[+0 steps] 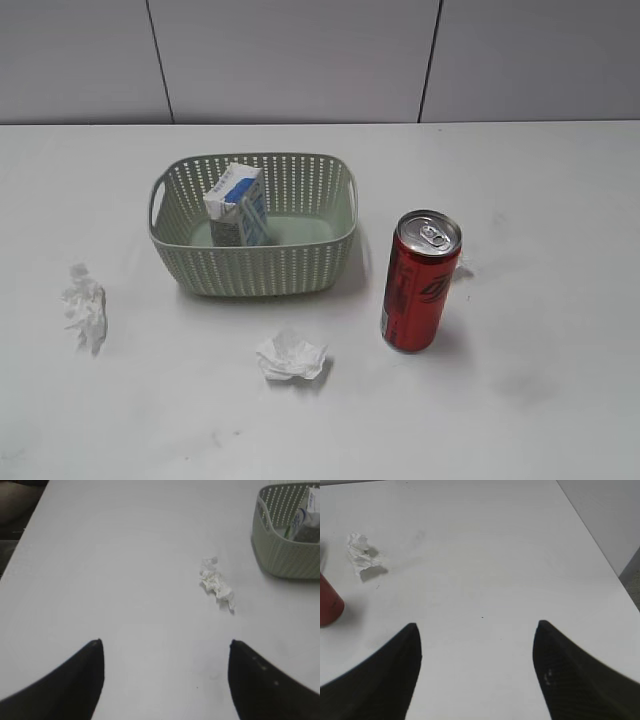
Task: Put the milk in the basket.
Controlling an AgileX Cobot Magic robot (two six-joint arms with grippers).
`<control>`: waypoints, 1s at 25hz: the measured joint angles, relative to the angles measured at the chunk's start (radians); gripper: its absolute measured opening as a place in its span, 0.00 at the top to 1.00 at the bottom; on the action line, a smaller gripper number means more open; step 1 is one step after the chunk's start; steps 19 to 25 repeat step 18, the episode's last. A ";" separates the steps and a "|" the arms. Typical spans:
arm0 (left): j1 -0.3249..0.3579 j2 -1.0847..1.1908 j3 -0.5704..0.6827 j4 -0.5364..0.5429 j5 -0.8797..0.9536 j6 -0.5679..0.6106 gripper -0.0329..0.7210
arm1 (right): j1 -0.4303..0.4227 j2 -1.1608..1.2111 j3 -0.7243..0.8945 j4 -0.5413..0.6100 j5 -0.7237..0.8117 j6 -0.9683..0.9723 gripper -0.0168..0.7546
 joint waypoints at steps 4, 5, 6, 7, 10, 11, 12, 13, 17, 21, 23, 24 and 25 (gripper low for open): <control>0.026 -0.047 0.000 0.000 0.000 0.000 0.18 | 0.000 0.000 0.000 0.000 0.000 0.000 0.26; 0.028 -0.048 0.000 0.000 0.000 0.000 0.18 | 0.000 0.000 0.000 0.000 0.000 0.000 0.26; 0.028 -0.050 0.000 0.000 0.000 0.000 0.18 | 0.000 0.000 0.000 0.000 0.000 0.000 0.26; 0.029 -0.050 0.000 0.000 0.000 0.000 0.18 | 0.000 0.000 0.000 0.000 0.000 0.000 0.26; 0.029 -0.050 0.000 0.000 0.000 -0.001 0.18 | 0.000 0.000 0.000 0.000 0.000 0.000 0.26; 0.029 -0.050 0.000 0.000 0.000 -0.001 0.18 | 0.000 0.000 0.000 0.000 0.000 0.000 0.26; 0.029 -0.050 0.000 0.000 0.000 -0.001 0.18 | 0.000 0.000 0.000 0.000 0.000 0.000 0.26; 0.029 -0.050 0.000 0.000 0.000 -0.001 0.18 | 0.000 0.000 0.000 0.000 0.000 0.000 0.26; 0.029 -0.050 0.000 0.000 0.000 -0.001 0.18 | 0.000 0.000 0.000 0.000 0.000 0.000 0.26; 0.029 -0.050 0.000 0.000 0.000 -0.001 0.18 | 0.000 0.000 0.000 0.000 0.000 0.000 0.26; 0.029 -0.050 0.000 0.000 0.000 -0.001 0.18 | 0.000 0.000 0.000 0.000 0.000 0.000 0.26; 0.029 -0.050 0.000 0.000 0.000 -0.001 0.18 | 0.000 0.000 0.000 0.000 0.000 0.000 0.26; 0.029 -0.050 0.000 0.000 0.000 -0.001 0.18 | 0.000 0.000 0.000 0.000 0.000 0.000 0.26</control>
